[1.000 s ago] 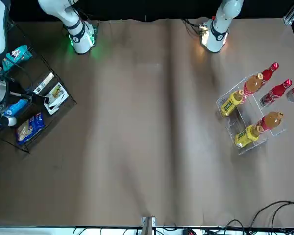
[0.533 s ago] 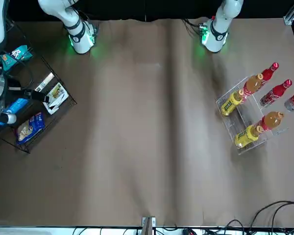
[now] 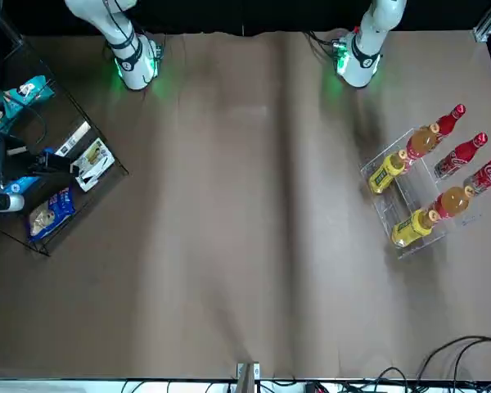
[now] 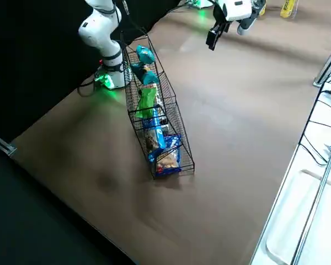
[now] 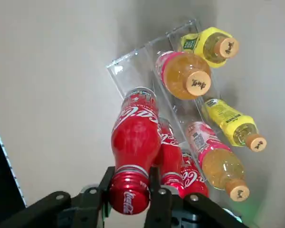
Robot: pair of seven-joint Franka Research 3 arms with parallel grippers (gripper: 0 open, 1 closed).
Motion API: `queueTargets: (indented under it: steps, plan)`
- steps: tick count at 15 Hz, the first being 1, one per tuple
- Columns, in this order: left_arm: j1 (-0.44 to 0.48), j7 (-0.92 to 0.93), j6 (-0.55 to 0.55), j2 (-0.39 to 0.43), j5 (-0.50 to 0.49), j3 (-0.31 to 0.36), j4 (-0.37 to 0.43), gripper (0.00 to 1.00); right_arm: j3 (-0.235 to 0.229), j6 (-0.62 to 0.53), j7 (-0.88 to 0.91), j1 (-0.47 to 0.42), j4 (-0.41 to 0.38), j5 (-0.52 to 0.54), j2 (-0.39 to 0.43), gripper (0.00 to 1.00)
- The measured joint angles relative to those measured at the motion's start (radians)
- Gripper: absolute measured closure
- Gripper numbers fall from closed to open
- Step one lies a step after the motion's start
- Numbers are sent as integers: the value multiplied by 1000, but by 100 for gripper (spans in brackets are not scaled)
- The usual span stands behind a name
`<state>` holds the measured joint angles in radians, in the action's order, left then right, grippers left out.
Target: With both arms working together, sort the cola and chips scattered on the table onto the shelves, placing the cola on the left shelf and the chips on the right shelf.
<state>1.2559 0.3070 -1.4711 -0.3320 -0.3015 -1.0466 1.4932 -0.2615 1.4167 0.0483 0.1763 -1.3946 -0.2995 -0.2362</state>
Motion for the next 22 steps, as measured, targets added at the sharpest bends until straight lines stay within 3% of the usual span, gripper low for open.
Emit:
queueTargets:
  steps: [3,6,11,15,20,21,22]
  plan:
    - [-1,0,-18,-17,-3,3,21,68,31,61,0,-12,2,21,34,0]
    - [0,0,-46,-24,-8,13,34,68,95,107,-1,-23,-19,114,75,0]
    - [0,0,-115,-34,-8,32,79,68,132,261,-1,-45,-217,158,192,0]
    - [-1,-1,-127,-38,-8,36,95,68,186,255,0,-52,-246,224,225,0]
    - [-1,-1,-135,-38,-8,38,109,68,190,242,-1,-54,-245,248,227,0]
    - [-1,-1,-136,-38,-8,38,108,58,183,241,-1,-54,-244,248,228,0]
    - [-1,-1,-136,-38,-8,38,107,58,182,236,-1,-54,-244,248,228,0]
